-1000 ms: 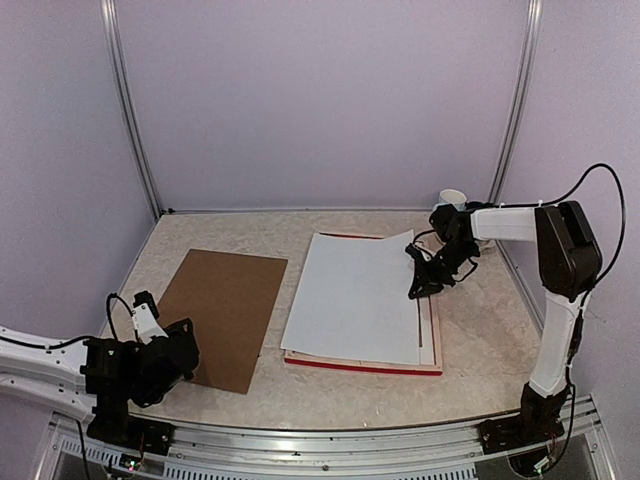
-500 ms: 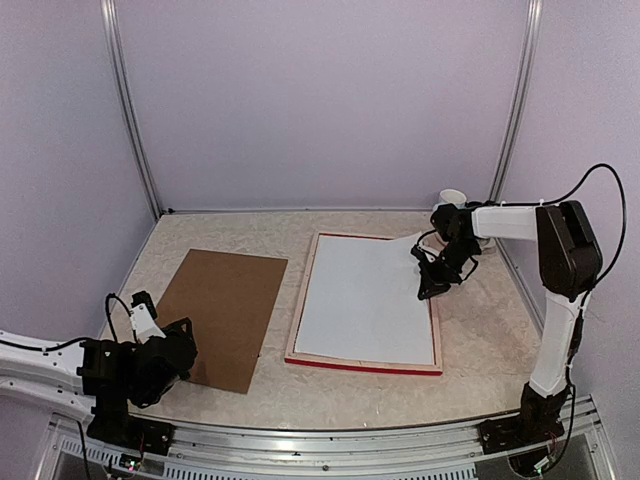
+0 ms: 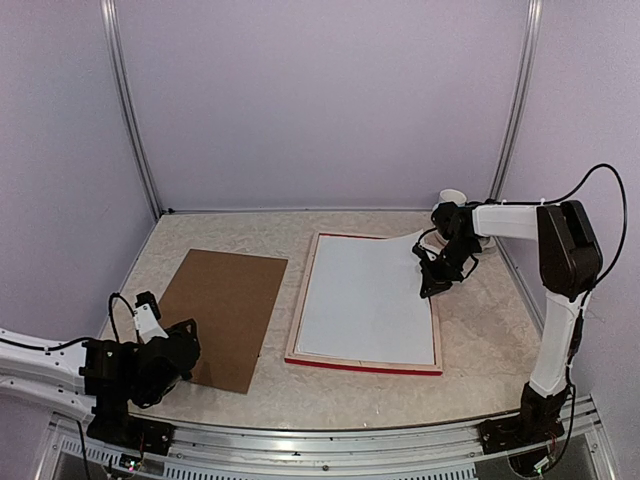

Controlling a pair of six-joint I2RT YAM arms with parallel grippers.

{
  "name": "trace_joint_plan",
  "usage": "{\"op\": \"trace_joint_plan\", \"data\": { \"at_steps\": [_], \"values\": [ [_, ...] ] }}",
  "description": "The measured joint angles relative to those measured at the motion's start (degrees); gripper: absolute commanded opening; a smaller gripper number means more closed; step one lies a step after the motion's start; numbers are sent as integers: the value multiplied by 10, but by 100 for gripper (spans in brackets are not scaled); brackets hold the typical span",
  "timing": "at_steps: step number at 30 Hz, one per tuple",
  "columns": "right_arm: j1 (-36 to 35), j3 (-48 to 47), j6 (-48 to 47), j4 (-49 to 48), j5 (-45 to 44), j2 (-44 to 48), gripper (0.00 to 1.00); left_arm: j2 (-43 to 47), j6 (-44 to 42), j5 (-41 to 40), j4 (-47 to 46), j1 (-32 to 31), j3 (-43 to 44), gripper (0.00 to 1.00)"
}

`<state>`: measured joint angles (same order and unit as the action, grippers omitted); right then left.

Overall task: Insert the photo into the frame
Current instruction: Place the photo on the mat board.

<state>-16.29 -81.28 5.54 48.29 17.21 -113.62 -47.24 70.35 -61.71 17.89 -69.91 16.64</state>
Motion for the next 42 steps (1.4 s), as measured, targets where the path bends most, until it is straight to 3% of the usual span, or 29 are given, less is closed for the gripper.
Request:
{"op": "trace_joint_plan", "data": {
  "at_steps": [19,28,37,42],
  "values": [
    [-1,-18,5,-1,-5,0,18,-24,-2,9,-18,-1,0,44],
    [-2,-22,14,4,-43,0,31,-28,-2,13,-19,-3,0,45],
    [-4,-26,23,25,-124,33,69,-35,-1,13,-20,-3,0,56],
    [-11,-27,33,24,-145,78,78,-41,-3,13,-20,-3,0,72]
  ]
}}
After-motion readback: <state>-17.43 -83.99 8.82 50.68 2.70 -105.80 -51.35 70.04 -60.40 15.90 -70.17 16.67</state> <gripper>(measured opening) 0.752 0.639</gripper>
